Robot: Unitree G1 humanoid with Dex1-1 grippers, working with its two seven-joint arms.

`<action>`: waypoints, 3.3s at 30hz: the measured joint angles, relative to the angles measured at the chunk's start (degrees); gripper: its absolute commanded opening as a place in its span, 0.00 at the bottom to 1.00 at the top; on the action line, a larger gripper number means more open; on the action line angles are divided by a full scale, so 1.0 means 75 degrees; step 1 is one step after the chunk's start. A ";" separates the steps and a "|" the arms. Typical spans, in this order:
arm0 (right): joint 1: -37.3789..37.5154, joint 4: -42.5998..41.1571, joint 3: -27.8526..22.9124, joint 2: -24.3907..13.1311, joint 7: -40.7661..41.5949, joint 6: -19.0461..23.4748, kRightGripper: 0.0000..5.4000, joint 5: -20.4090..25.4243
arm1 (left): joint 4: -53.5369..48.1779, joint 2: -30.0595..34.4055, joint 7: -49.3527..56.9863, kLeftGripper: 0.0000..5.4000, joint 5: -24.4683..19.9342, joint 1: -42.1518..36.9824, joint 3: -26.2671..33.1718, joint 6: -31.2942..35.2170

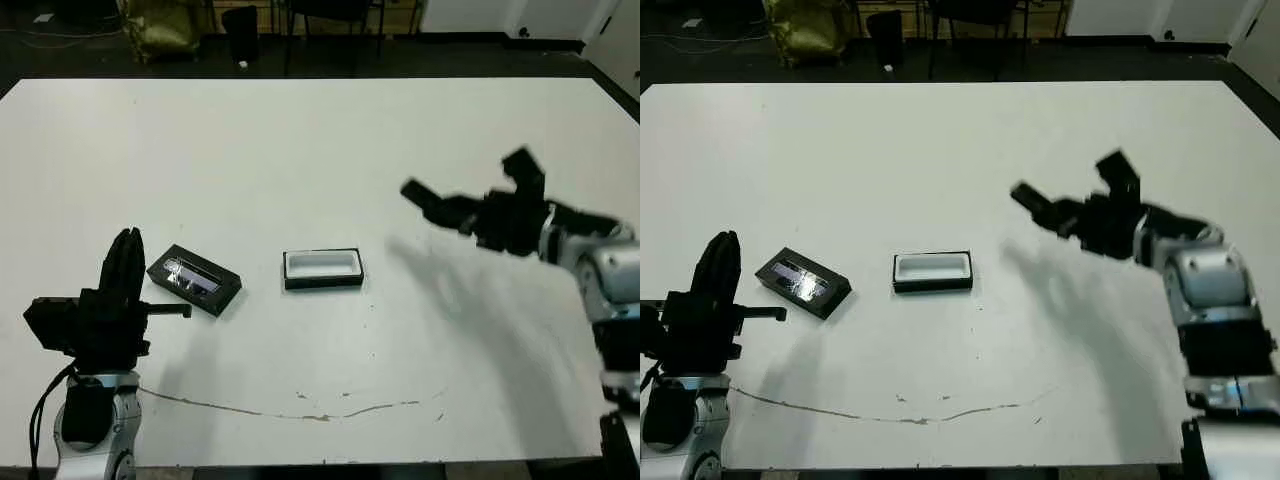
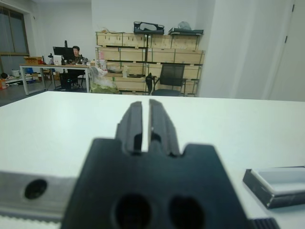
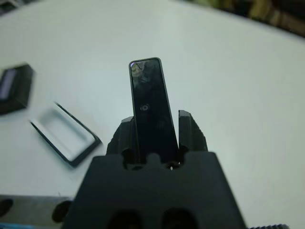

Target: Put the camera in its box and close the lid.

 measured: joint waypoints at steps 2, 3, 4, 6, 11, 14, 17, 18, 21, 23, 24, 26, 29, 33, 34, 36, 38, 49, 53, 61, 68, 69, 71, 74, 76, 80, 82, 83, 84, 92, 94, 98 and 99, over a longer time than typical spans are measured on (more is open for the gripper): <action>-0.0379 0.0042 0.0113 -0.0018 0.0201 0.0095 0.12 0.0039 | 0.0000 0.0000 -0.0002 0.00 -0.0019 0.0013 -0.0003 0.0004; -0.0563 0.0051 0.0188 -0.0019 0.0283 0.0152 0.12 0.0044 | 0.0001 0.0000 -0.0003 0.00 -0.0021 0.0015 -0.0003 0.0003; -0.0716 0.0052 0.0289 -0.0019 0.0346 0.0148 0.12 0.0032 | 0.0003 0.0000 -0.0006 0.00 -0.0024 0.0016 -0.0002 0.0001; -0.0979 0.0037 0.0513 -0.0007 0.0438 0.0145 0.12 0.0005 | 0.0019 -0.0001 -0.0018 0.00 -0.0030 0.0016 -0.0001 -0.0008; -0.1585 0.0027 0.1267 0.0136 0.0782 0.0299 0.12 -0.0153 | 0.0002 -0.0009 0.0008 0.00 -0.0011 0.0035 -0.0012 0.0009; -0.1900 0.0051 0.1769 0.0203 0.1066 0.0411 0.12 -0.0287 | -0.0015 -0.0010 0.0037 0.00 -0.0012 0.0053 -0.0019 0.0031; -0.1995 0.0195 0.2150 0.0344 0.1346 0.0401 0.12 -0.0405 | -0.0011 -0.0012 0.0037 0.00 -0.0016 0.0068 -0.0021 0.0026; -0.1995 0.0257 0.2298 0.0378 0.1423 0.0329 0.12 -0.0496 | -0.0007 -0.0012 0.0038 0.00 -0.0010 0.0074 -0.0022 0.0018; -0.1995 0.0301 0.2666 0.0448 0.1500 -0.0107 0.12 -0.0919 | -0.0006 -0.0014 0.0063 0.00 0.0020 0.0094 -0.0047 0.0015; -0.1995 0.0242 0.2802 0.0458 0.1518 -0.0232 0.12 -0.1095 | -0.0005 -0.0014 0.0065 0.00 0.0040 0.0096 -0.0057 0.0005; -0.1995 0.0195 0.2857 0.0463 0.1531 -0.0231 0.12 -0.1150 | -0.0003 -0.0014 0.0065 0.00 0.0055 0.0095 -0.0060 -0.0002; -0.1994 0.0085 0.2965 0.0471 0.1551 -0.0164 0.12 -0.1221 | -0.0003 -0.0014 0.0067 0.00 0.0081 0.0095 -0.0068 -0.0006; -0.1988 -0.0042 0.3111 0.0483 0.1699 0.0073 0.12 -0.1226 | -0.0004 -0.0014 0.0068 0.00 0.0082 0.0094 -0.0071 -0.0005; -0.1962 -0.0267 0.3283 0.0512 0.1735 0.0422 0.12 -0.1234 | -0.0005 -0.0013 0.0067 0.00 0.0076 0.0092 -0.0072 -0.0003; -0.1944 -0.0291 0.3296 0.0519 0.1735 0.0421 0.12 -0.1234 | -0.0005 -0.0013 0.0066 0.00 0.0072 0.0092 -0.0072 -0.0004; -0.1895 -0.0360 0.3361 0.0530 0.1734 0.0407 0.12 -0.1296 | -0.0005 -0.0013 0.0067 0.00 0.0080 0.0091 -0.0072 -0.0004; -0.1857 -0.0408 0.3450 0.0536 0.1734 0.0299 0.12 -0.1375 | -0.0004 -0.0013 0.0068 0.00 0.0102 0.0085 -0.0074 -0.0008; -0.1885 -0.0375 0.3909 0.0621 0.2108 0.0677 0.12 -0.1516 | 0.0010 -0.0009 0.0038 0.00 0.0026 0.0026 -0.0089 -0.0056; -0.1899 -0.0248 0.3984 0.0623 0.2120 0.0669 0.12 -0.1670 | 0.0010 -0.0009 0.0040 0.00 0.0034 0.0023 -0.0097 -0.0055; -0.1909 0.0122 0.4127 0.0698 0.2329 0.0465 0.12 -0.1909 | 0.0011 -0.0011 0.0056 0.00 0.0110 0.0023 -0.0108 -0.0058; -0.1909 0.0201 0.4277 0.0774 0.2353 0.0342 0.12 -0.2253 | 0.0013 -0.0010 0.0055 0.00 0.0104 0.0025 -0.0111 -0.0058; -0.1909 0.0222 0.4287 0.0783 0.2354 0.0247 0.12 -0.2286 | 0.0017 -0.0010 0.0055 0.00 0.0113 0.0025 -0.0113 -0.0072; -0.1909 0.0275 0.4294 0.0832 0.2364 0.0195 0.12 -0.2320 | 0.0027 -0.0010 0.0054 0.00 0.0116 0.0024 -0.0119 -0.0121; -0.1909 0.0316 0.4291 0.0966 0.2376 0.0260 0.12 -0.2314 | 0.0028 -0.0012 0.0054 0.00 0.0113 0.0024 -0.0137 -0.0125; -0.1908 0.0356 0.4274 0.1030 0.2414 0.0267 0.12 -0.2292 | 0.0029 -0.0012 0.0055 0.00 0.0113 0.0024 -0.0141 -0.0126; -0.1908 0.0451 0.4260 0.1101 0.2503 0.0219 0.12 -0.2264 | 0.0035 -0.0013 0.0062 0.00 0.0141 0.0027 -0.0167 -0.0126; -0.1908 0.0459 0.4259 0.1109 0.2505 0.0219 0.12 -0.2266 | 0.0035 -0.0014 0.0063 0.00 0.0140 0.0030 -0.0175 -0.0124; -0.1908 0.0463 0.4259 0.1112 0.2505 0.0203 0.12 -0.2265 | 0.0033 -0.0014 0.0065 0.00 0.0137 0.0032 -0.0175 -0.0116; -0.1908 0.0466 0.4259 0.1118 0.2505 0.0169 0.12 -0.2265 | 0.0031 -0.0014 0.0067 0.00 0.0137 0.0036 -0.0175 -0.0101; -0.1908 0.0648 0.4267 0.1274 0.2570 -0.0054 0.12 -0.2296 | 0.0038 -0.0014 0.0079 0.00 0.0138 0.0040 -0.0169 -0.0109; -0.1908 0.0674 0.4271 0.1281 0.2565 -0.0130 0.12 -0.2355 | 0.0038 -0.0013 0.0078 0.00 0.0125 0.0040 -0.0168 -0.0109; -0.1909 0.0695 0.4276 0.1283 0.2562 -0.0152 0.12 -0.2490 | 0.0038 -0.0014 0.0082 0.00 0.0121 0.0040 -0.0167 -0.0109; -0.1909 0.0702 0.4279 0.1284 0.2562 -0.0152 0.12 -0.2533 | 0.0038 -0.0014 0.0086 0.00 0.0123 0.0040 -0.0167 -0.0109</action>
